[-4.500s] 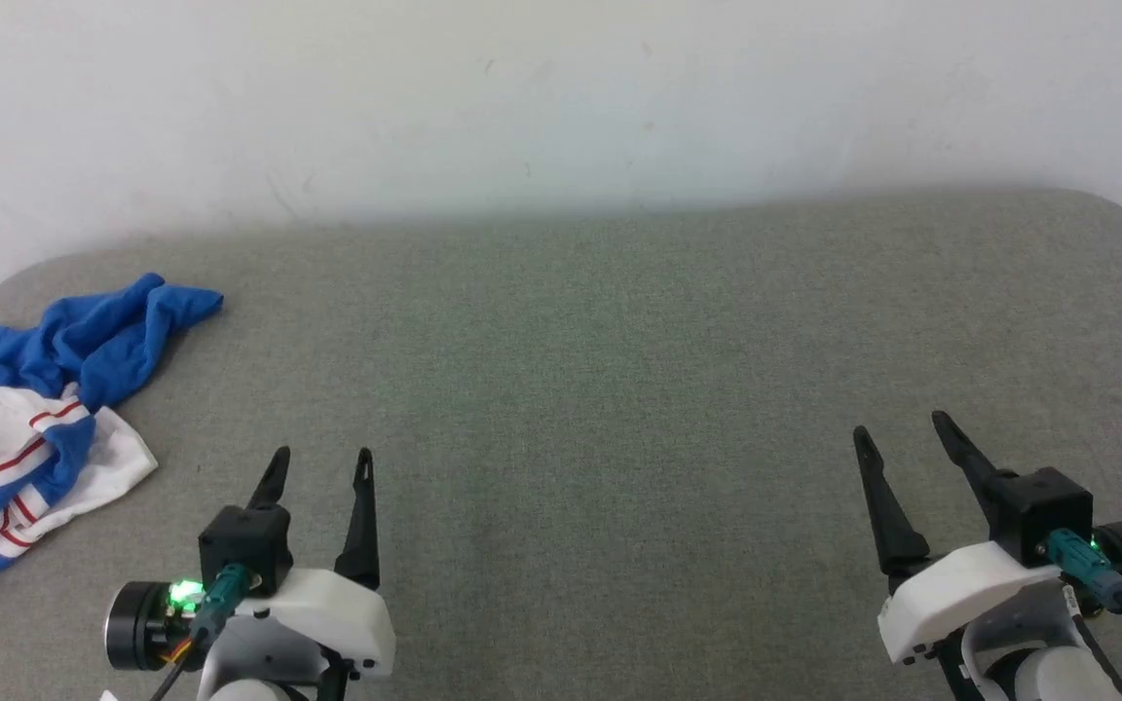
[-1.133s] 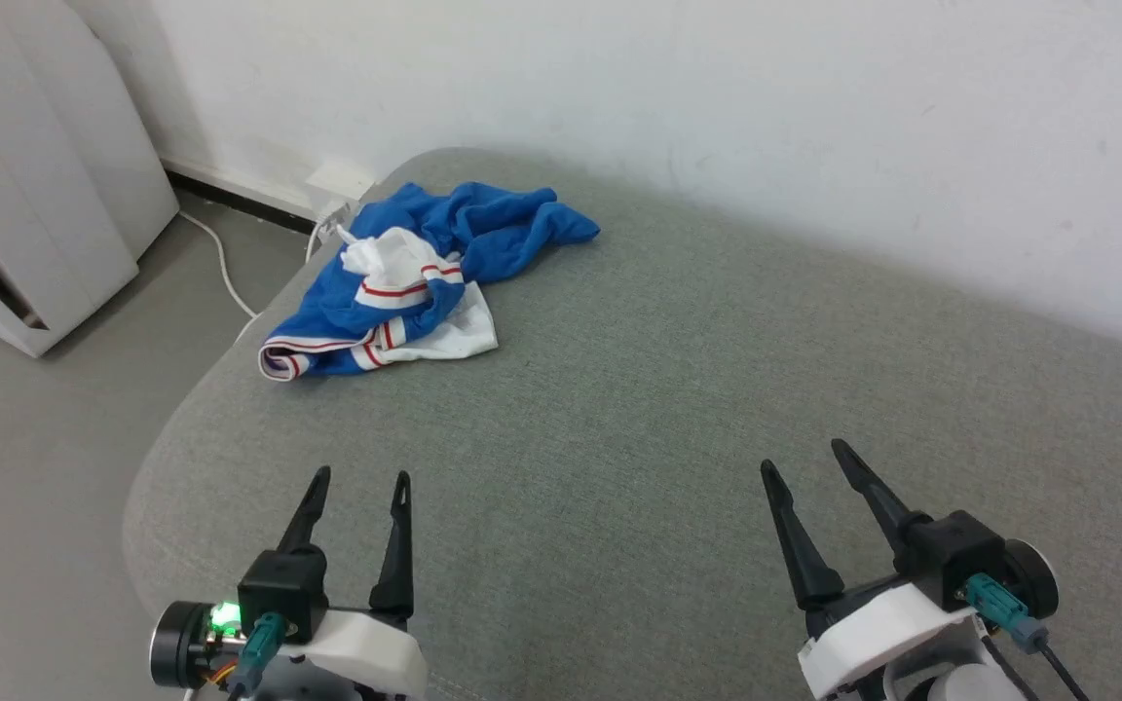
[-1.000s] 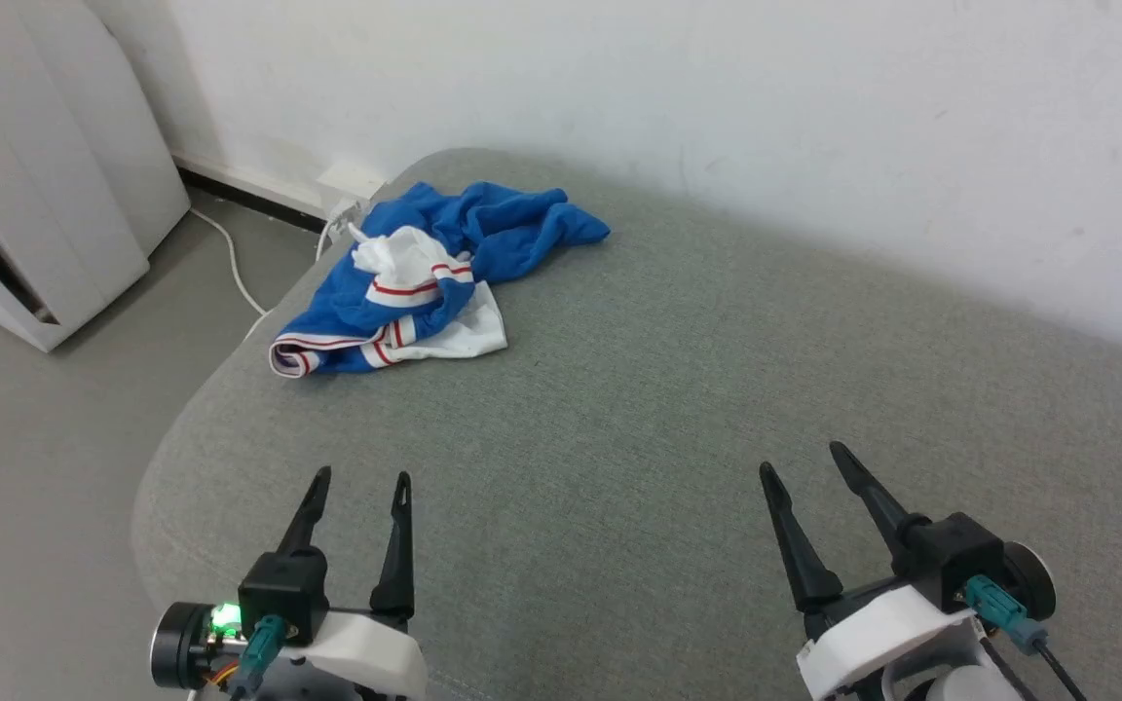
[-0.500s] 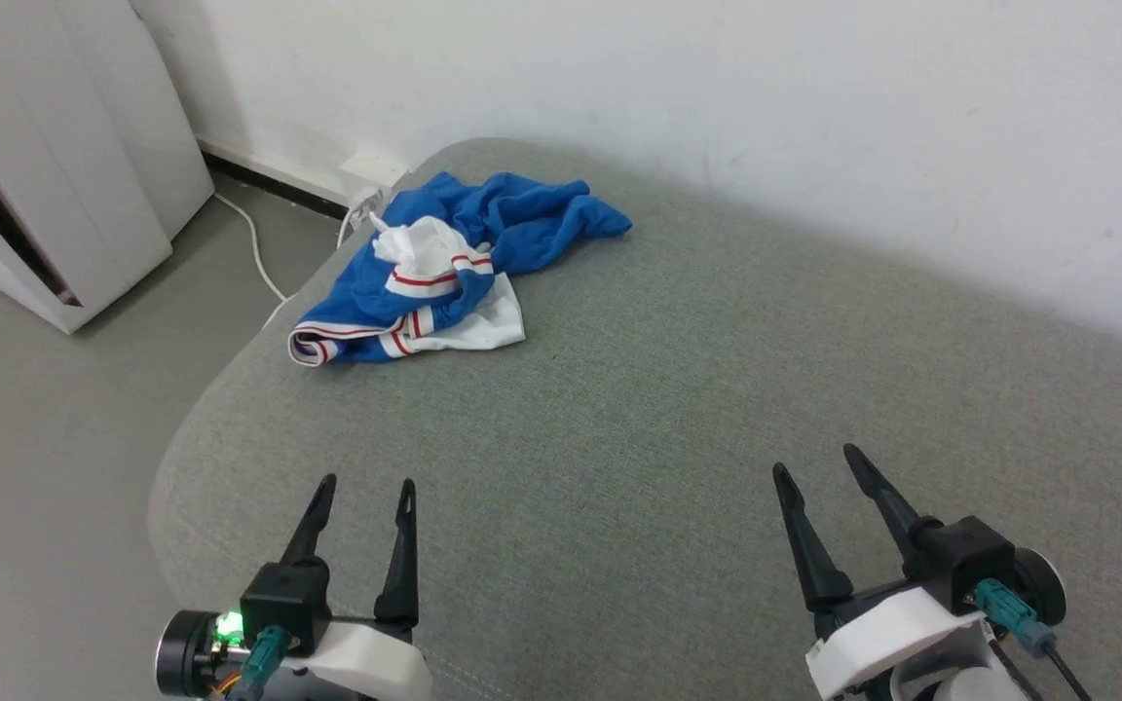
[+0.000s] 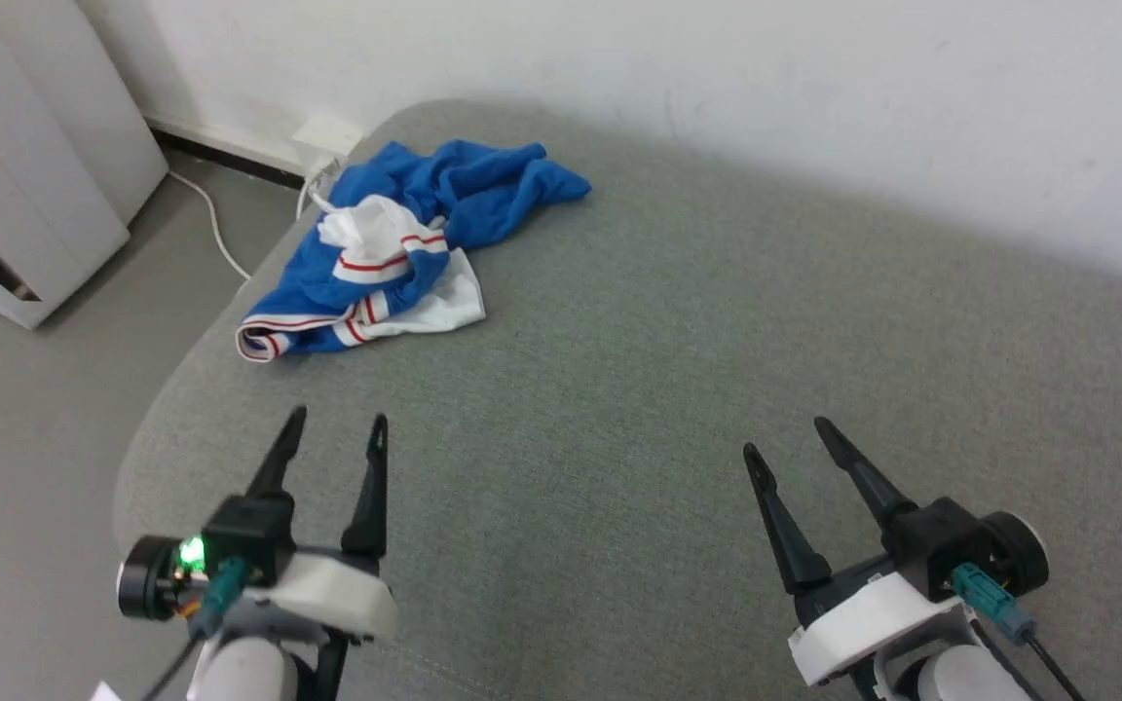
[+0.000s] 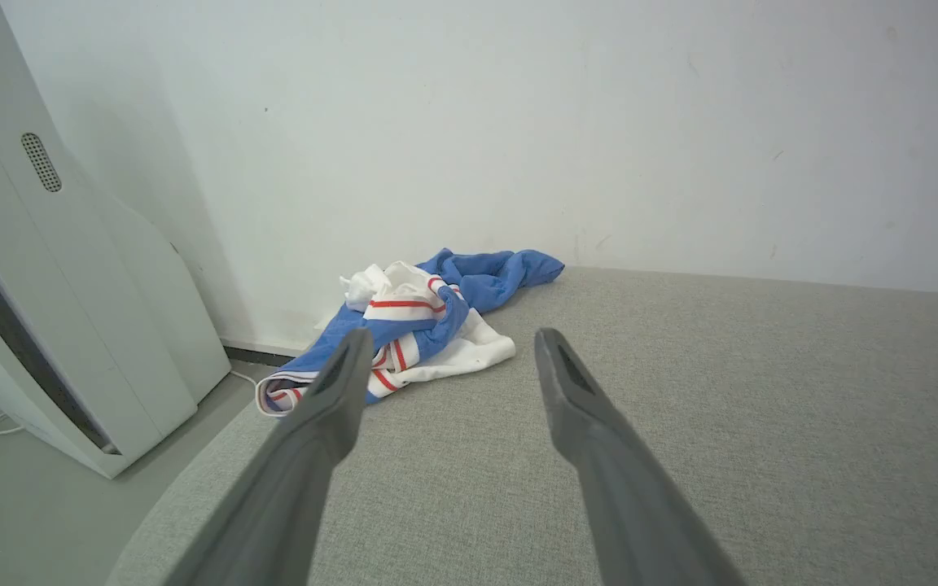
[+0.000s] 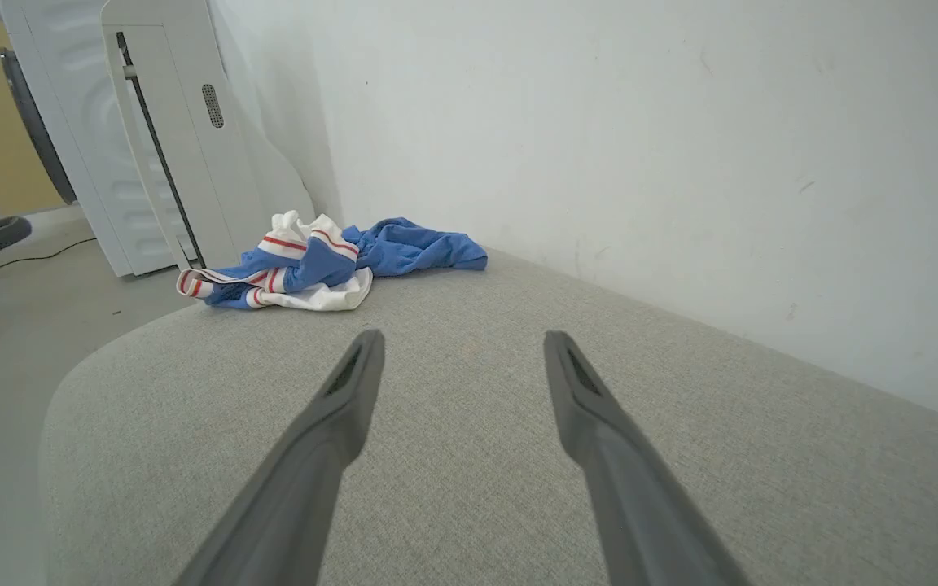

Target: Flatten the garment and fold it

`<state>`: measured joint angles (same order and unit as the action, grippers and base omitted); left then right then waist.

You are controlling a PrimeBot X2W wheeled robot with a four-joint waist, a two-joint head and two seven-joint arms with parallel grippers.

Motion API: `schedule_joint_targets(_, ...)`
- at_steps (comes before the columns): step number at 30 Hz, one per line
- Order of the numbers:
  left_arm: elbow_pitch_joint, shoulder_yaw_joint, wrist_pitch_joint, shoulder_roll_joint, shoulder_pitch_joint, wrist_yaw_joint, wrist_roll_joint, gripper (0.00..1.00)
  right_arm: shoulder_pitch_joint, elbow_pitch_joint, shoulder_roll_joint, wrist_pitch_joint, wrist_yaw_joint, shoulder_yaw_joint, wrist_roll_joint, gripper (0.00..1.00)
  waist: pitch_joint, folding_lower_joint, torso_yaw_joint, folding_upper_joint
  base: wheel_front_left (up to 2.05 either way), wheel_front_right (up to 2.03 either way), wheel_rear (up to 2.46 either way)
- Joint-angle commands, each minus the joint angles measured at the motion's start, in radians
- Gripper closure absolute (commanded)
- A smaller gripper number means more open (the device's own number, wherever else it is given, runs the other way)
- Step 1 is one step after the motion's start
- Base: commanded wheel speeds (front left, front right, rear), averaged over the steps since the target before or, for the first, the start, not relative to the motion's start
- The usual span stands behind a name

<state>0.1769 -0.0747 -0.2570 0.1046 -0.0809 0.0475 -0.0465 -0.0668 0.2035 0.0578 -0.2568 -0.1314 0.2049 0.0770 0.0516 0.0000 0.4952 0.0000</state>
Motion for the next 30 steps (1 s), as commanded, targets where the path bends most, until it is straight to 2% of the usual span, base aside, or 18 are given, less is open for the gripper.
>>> schedule_joint_targets(1,0.021,0.009,-0.005,0.008,-0.047,0.007,-0.012,0.00,-0.022,-0.013,0.019,-0.005,0.001,0.009,-0.008,0.00,0.061,0.0000,-0.035,0.0000,0.00,0.00,0.00)
schedule_joint_targets(4,0.083,0.015,0.001,0.029,-0.130,0.020,-0.022,0.00,-0.034,-0.044,0.049,-0.005,0.001,0.024,-0.008,0.00,0.114,0.0000,-0.052,0.0000,0.00,0.00,0.00)
schedule_joint_targets(8,0.202,0.022,0.069,0.067,-0.266,0.045,-0.051,0.00,-0.041,-0.098,0.085,-0.001,0.001,0.035,-0.017,0.00,0.186,0.0000,-0.079,0.0000,0.00,0.00,0.00)
schedule_joint_targets(14,0.375,0.039,0.145,0.145,-0.467,0.062,-0.076,0.00,-0.071,-0.238,0.126,0.051,0.001,0.059,-0.028,0.00,0.301,0.0000,-0.146,0.0000,0.00,0.00,0.00)
schedule_joint_targets(17,0.466,0.028,0.222,0.180,-0.570,0.076,-0.115,0.00,-0.083,-0.314,0.138,0.081,0.001,0.054,-0.033,0.00,0.363,0.0000,-0.173,0.0000,0.00,0.00,0.00)
schedule_joint_targets(21,0.578,-0.033,0.320,0.254,-0.700,0.082,-0.172,0.00,-0.108,-0.391,0.152,0.112,0.001,0.059,-0.037,0.00,0.439,0.0000,-0.213,0.0000,0.00,0.00,0.00)
schedule_joint_targets(27,0.657,-0.159,0.456,0.359,-0.828,0.083,-0.356,0.00,-0.133,-0.462,0.151,0.134,0.001,0.051,-0.048,0.00,0.522,0.0000,-0.264,0.0000,0.00,0.00,0.00)
schedule_joint_targets(28,0.657,-0.159,0.456,0.359,-0.828,0.083,-0.356,0.00,-0.133,-0.462,0.151,0.134,0.001,0.051,-0.048,0.00,0.522,0.0000,-0.264,0.0000,0.00,0.00,0.00)
schedule_joint_targets(30,0.672,-0.188,0.520,0.385,-0.856,0.083,-0.422,0.00,-0.135,-0.477,0.153,0.137,0.001,0.046,-0.051,0.00,0.538,0.0000,-0.274,0.0000,0.00,0.00,0.00)
